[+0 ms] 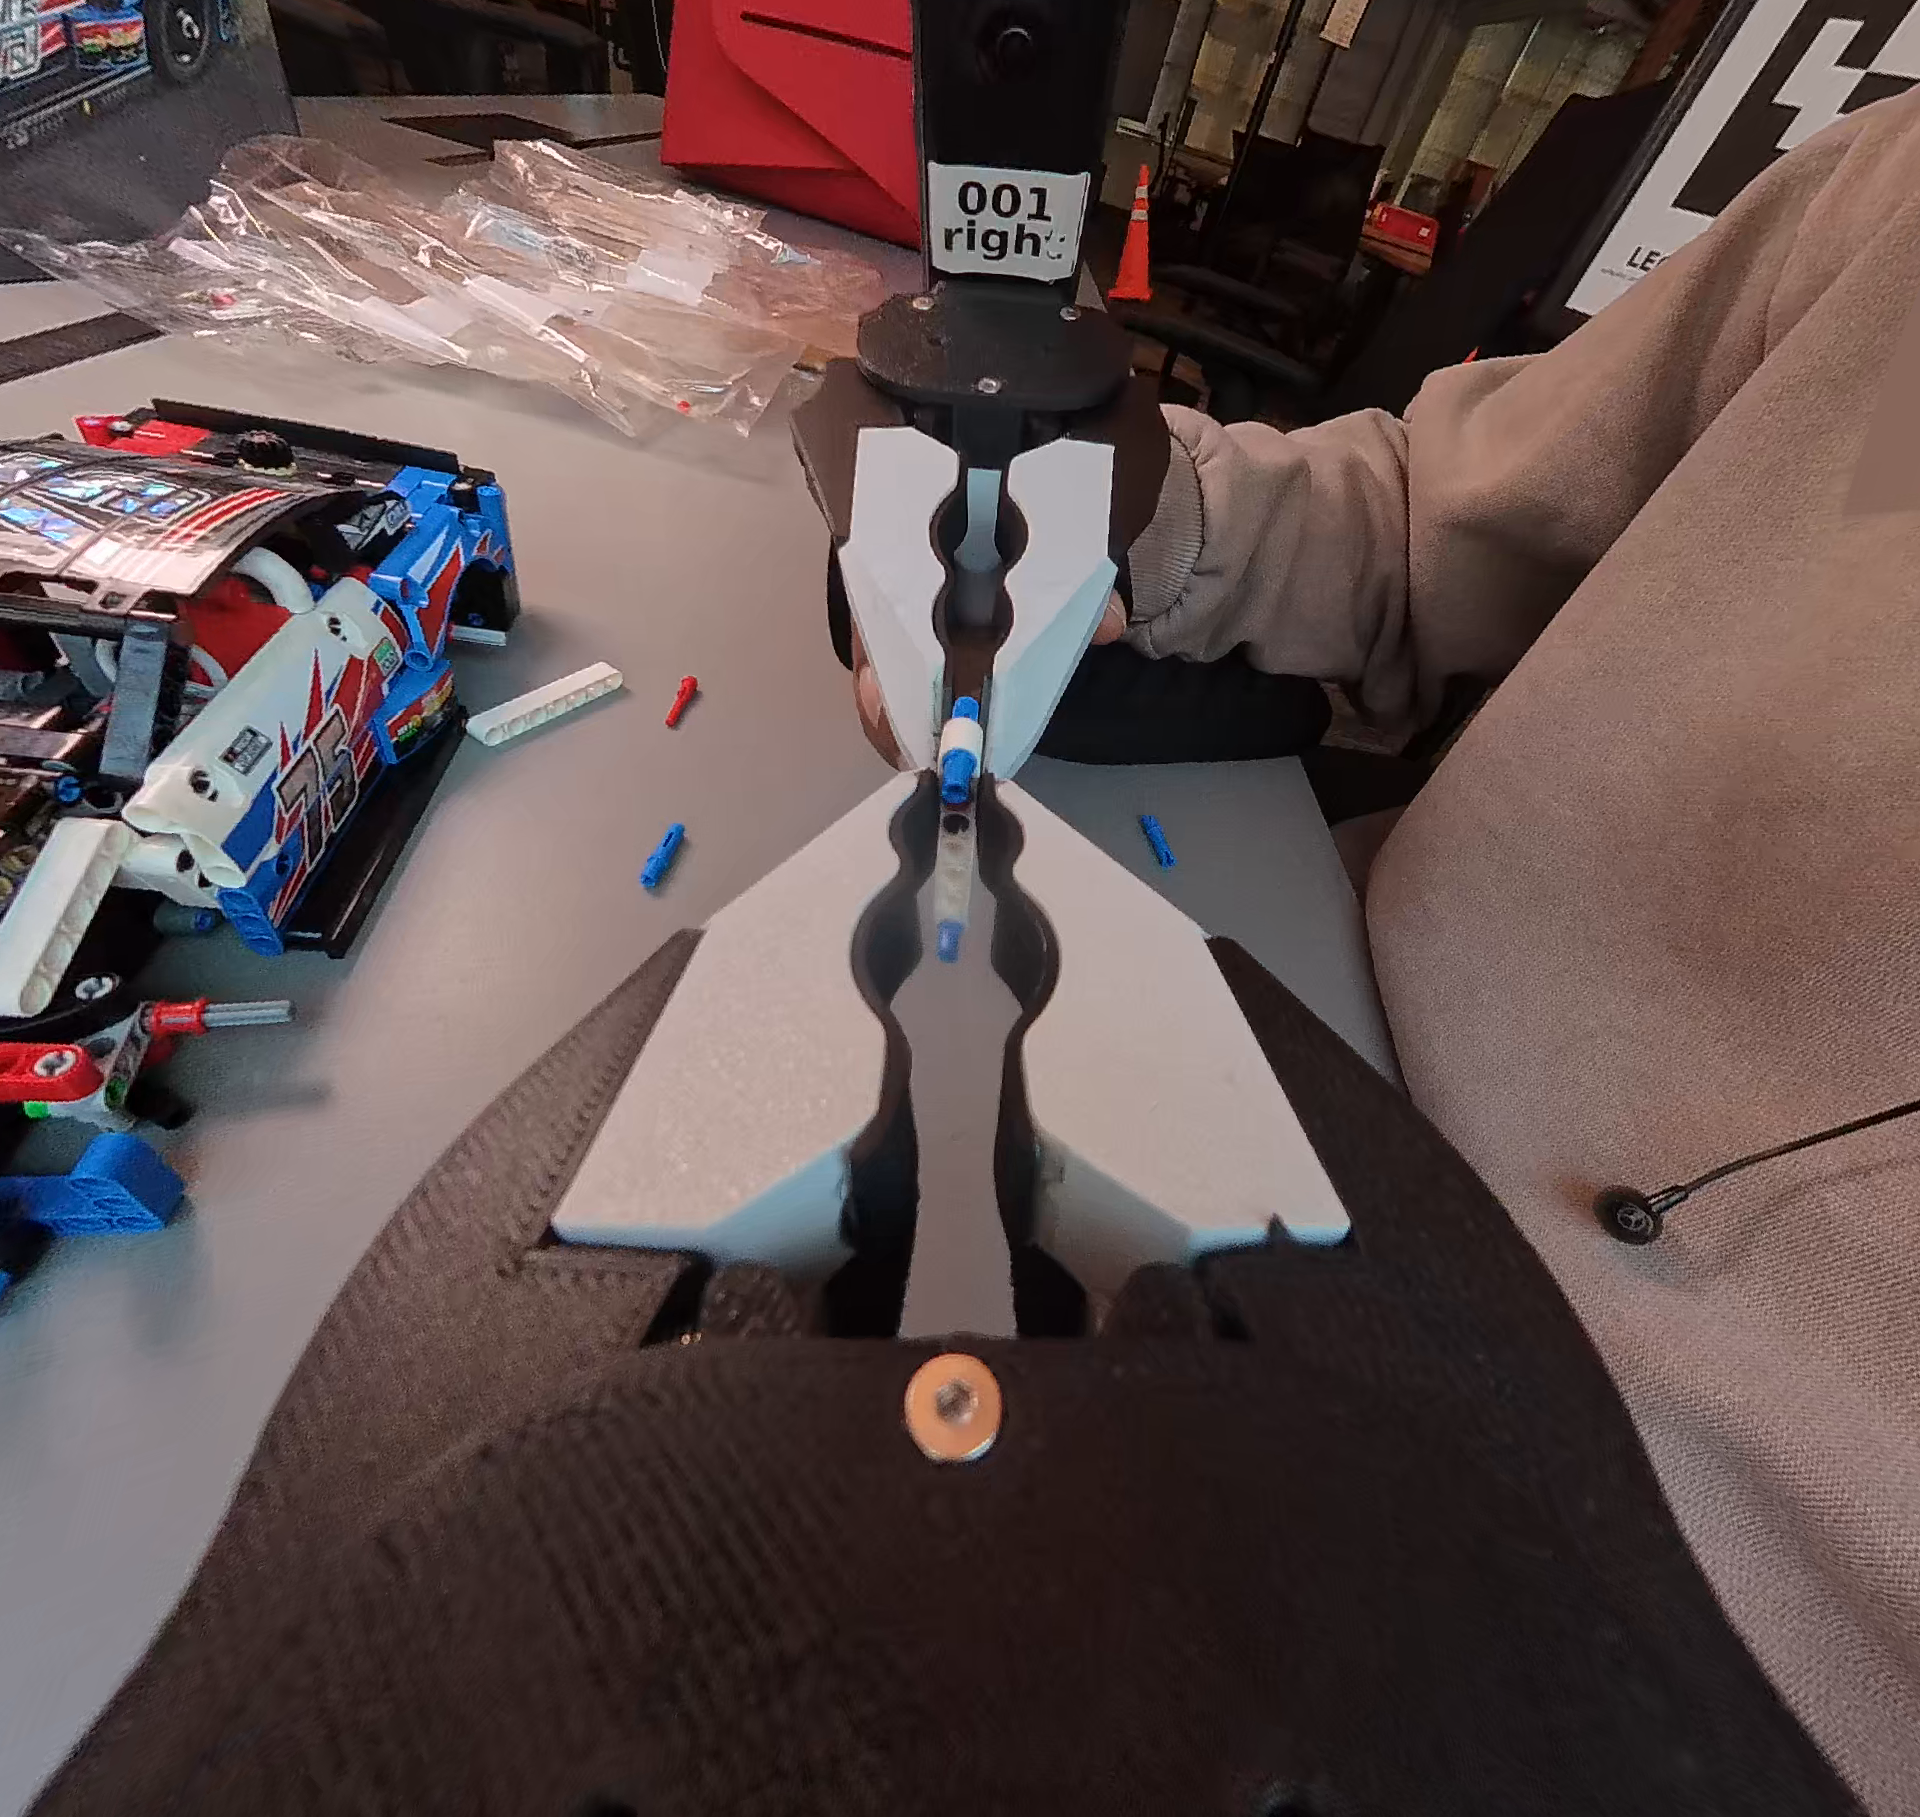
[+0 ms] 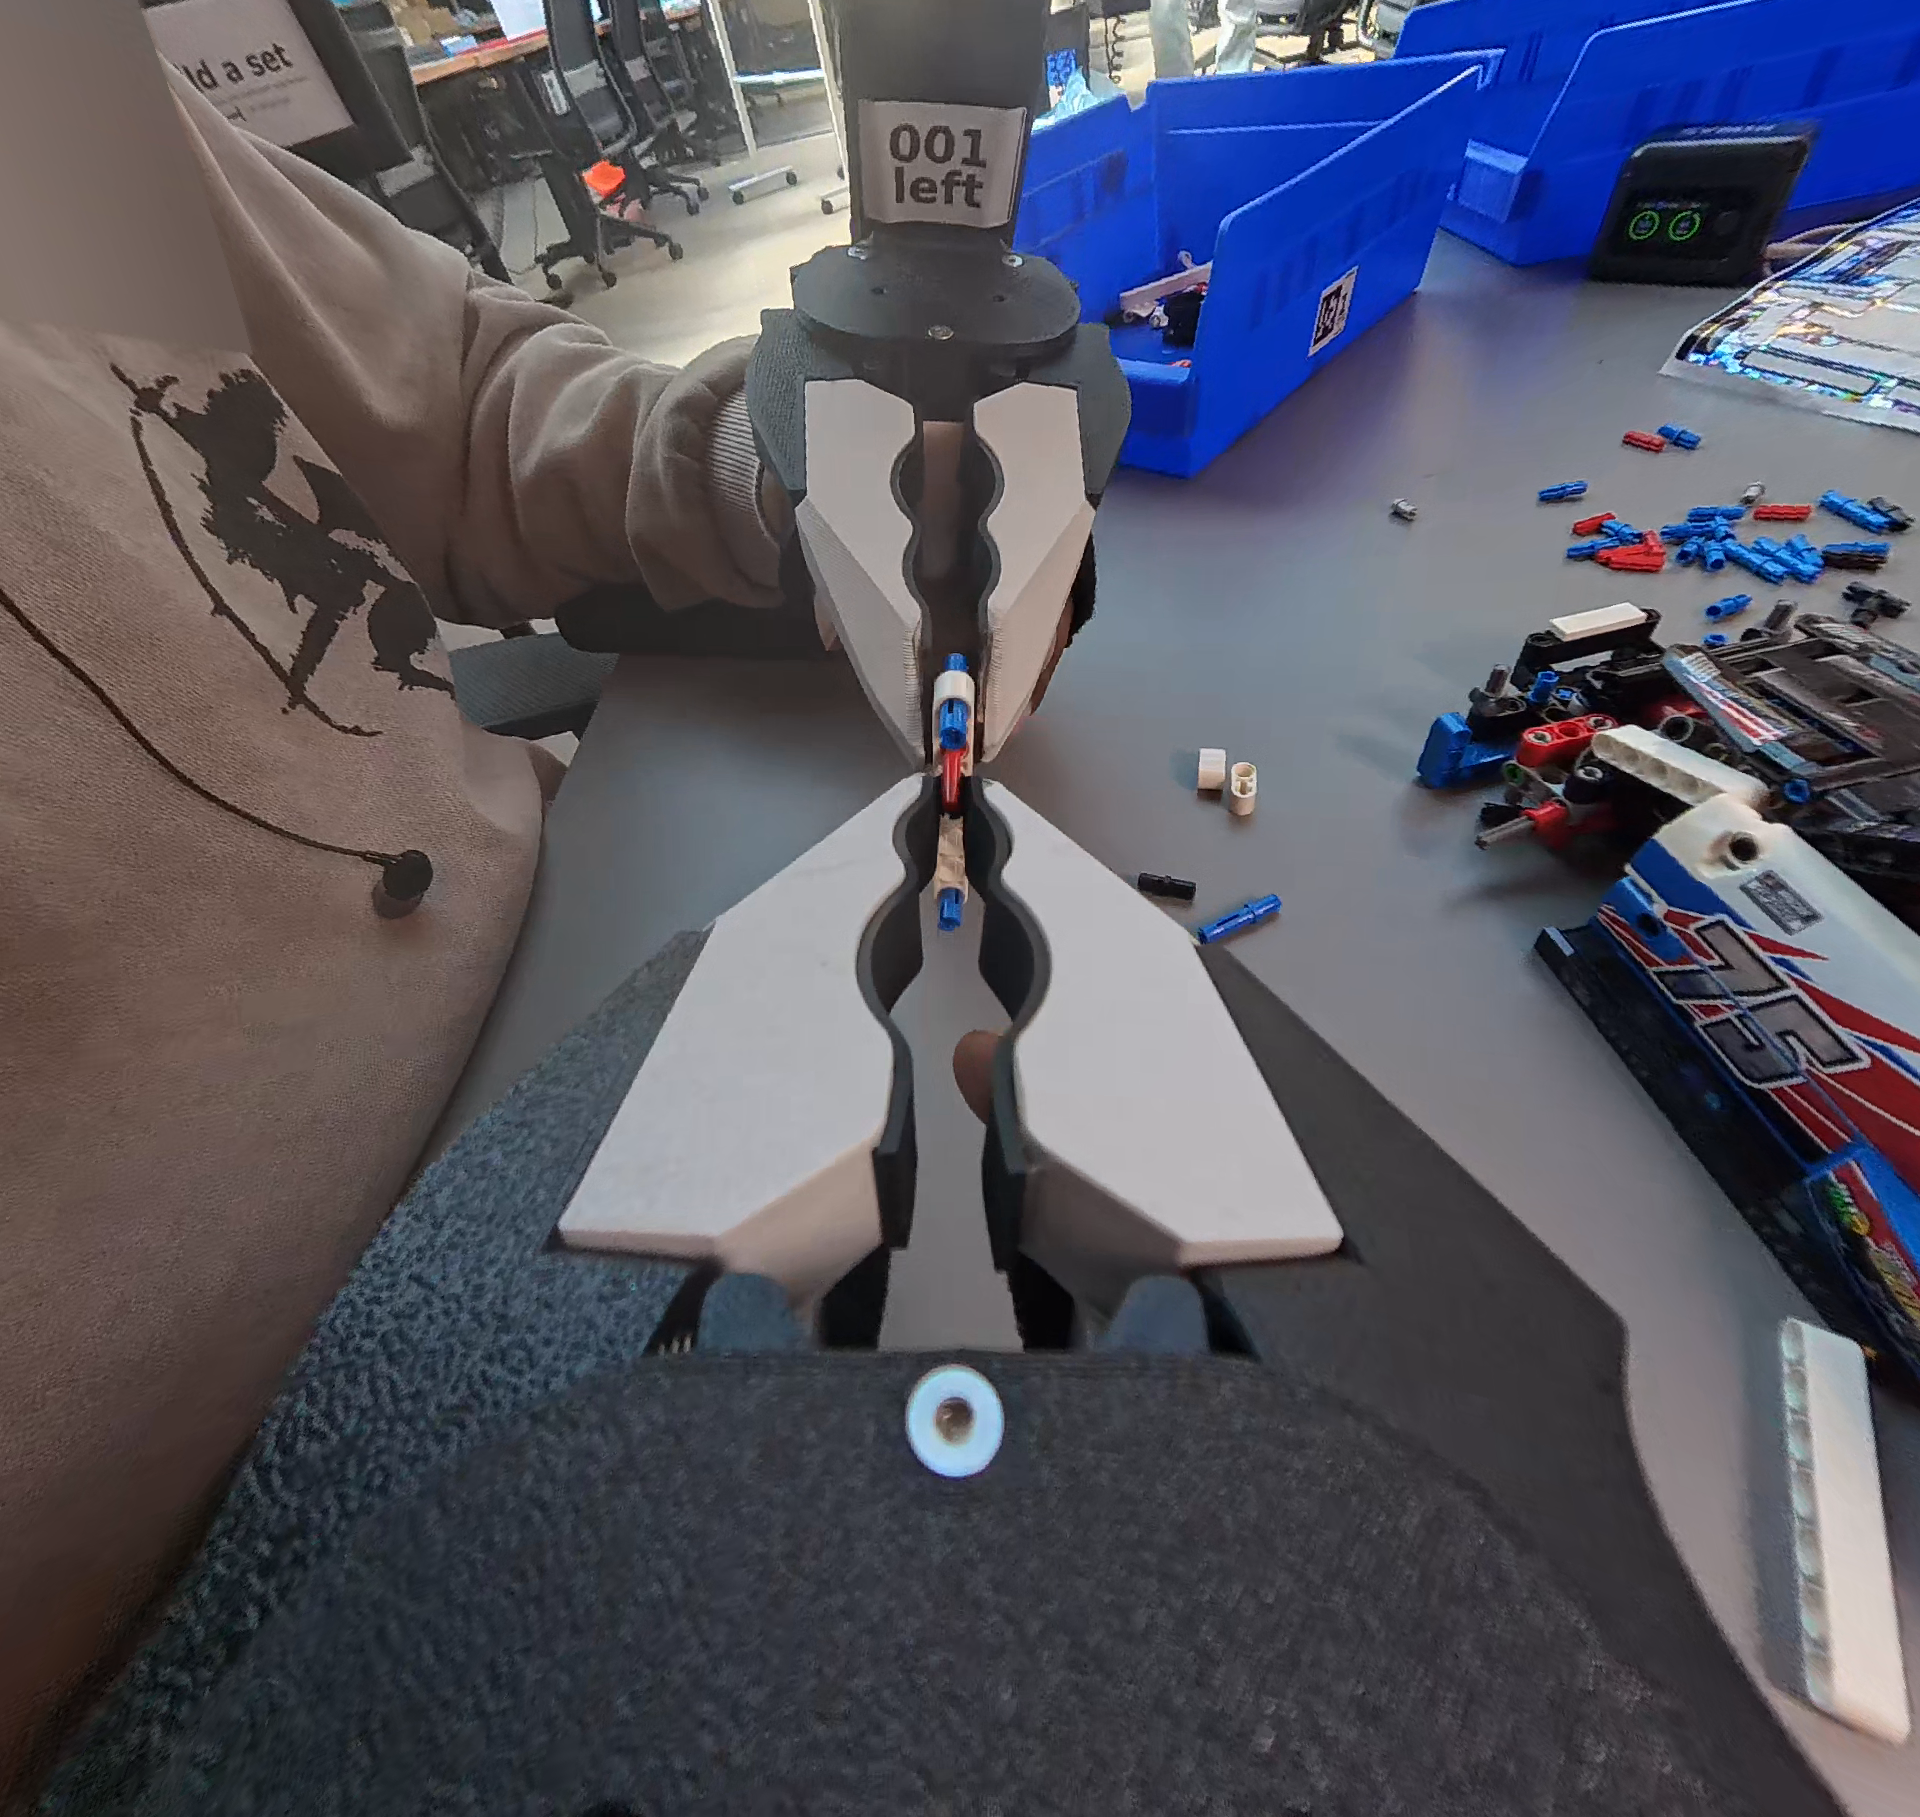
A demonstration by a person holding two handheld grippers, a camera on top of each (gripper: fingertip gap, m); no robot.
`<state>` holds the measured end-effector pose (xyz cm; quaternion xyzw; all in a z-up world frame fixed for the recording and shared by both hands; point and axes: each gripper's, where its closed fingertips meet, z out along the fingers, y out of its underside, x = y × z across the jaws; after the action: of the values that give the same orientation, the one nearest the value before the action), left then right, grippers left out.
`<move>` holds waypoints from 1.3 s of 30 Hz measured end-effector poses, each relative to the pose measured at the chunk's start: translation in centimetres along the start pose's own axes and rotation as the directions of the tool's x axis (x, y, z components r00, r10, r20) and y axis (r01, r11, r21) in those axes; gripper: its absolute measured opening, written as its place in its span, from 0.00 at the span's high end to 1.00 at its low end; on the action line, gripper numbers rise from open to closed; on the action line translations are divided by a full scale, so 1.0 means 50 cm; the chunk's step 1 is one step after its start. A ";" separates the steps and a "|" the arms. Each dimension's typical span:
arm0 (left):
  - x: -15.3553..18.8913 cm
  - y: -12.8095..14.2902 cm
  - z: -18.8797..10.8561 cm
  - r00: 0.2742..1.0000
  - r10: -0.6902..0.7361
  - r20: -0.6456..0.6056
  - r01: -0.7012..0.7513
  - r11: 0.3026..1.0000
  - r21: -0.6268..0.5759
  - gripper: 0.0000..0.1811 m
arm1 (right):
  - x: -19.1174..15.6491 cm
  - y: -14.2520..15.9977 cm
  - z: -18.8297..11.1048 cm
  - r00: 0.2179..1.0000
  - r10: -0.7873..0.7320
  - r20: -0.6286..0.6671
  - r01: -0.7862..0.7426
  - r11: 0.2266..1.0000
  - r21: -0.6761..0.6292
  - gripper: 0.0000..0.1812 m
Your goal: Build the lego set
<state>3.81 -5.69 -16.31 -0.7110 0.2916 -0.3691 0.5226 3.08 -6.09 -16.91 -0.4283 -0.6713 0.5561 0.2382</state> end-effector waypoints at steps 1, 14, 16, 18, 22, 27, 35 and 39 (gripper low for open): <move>-0.001 -0.002 -0.001 1.000 0.001 0.004 -0.001 1.000 0.004 0.97 | 0.001 -0.002 -0.001 1.000 0.006 -0.003 -0.006 1.000 0.011 0.99; -0.003 -0.080 -0.031 1.000 -0.021 0.008 0.018 0.971 0.238 0.97 | 0.013 -0.032 0.003 0.992 -0.081 -0.102 0.087 0.994 0.062 0.87; 0.000 -0.079 -0.029 1.000 -0.005 0.014 0.001 0.972 0.236 0.97 | 0.007 -0.035 0.006 0.990 -0.099 -0.097 0.105 0.993 0.061 0.97; 0.000 -0.073 -0.028 1.000 0.006 0.019 -0.010 0.978 0.210 0.97 | 0.008 -0.032 -0.001 0.991 -0.103 -0.081 0.105 0.994 0.021 0.97; -0.009 -0.013 -0.010 0.997 0.067 0.045 -0.068 0.998 0.008 0.97 | 0.014 0.006 -0.028 0.987 -0.153 -0.056 0.140 0.973 -0.186 0.97; -0.012 0.057 0.016 0.986 0.158 0.061 -0.145 0.972 -0.187 0.94 | 0.019 0.083 -0.025 0.964 -0.265 -0.019 0.224 0.847 -0.483 0.97; -0.020 0.069 0.016 0.977 0.197 0.079 -0.176 0.959 -0.223 0.97 | 0.020 0.073 -0.003 0.961 -0.276 -0.020 0.240 0.868 -0.436 0.97; -0.016 0.065 0.014 0.980 0.191 0.063 -0.174 0.962 -0.212 0.97 | 0.016 0.066 -0.002 0.966 -0.258 -0.017 0.230 0.889 -0.397 0.97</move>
<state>3.85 -5.61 -19.73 -0.7461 0.3705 -0.2577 0.4896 3.79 -5.31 -20.15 -0.3985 -0.8085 0.3611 0.2390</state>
